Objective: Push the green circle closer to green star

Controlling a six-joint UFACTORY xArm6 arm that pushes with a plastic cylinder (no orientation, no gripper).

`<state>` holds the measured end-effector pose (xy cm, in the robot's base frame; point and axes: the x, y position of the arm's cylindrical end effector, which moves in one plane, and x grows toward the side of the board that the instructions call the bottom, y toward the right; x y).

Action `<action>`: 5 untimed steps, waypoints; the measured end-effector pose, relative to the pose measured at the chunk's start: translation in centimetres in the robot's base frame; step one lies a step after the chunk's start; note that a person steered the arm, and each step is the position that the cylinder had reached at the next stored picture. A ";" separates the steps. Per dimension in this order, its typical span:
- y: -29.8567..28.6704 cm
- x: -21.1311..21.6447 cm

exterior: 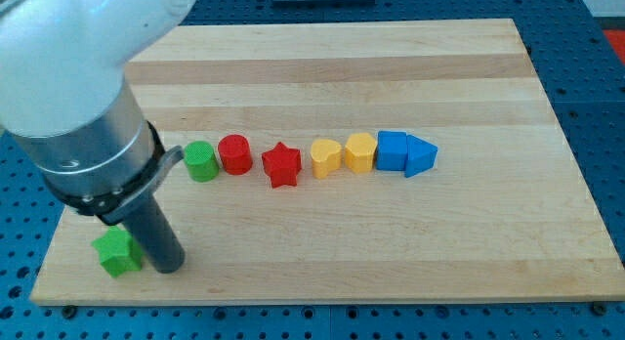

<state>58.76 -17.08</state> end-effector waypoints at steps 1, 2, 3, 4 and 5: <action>-2.1 0.0; -3.1 0.0; -1.7 0.0; -0.2 -4.1; -0.8 -9.8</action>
<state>48.98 -17.90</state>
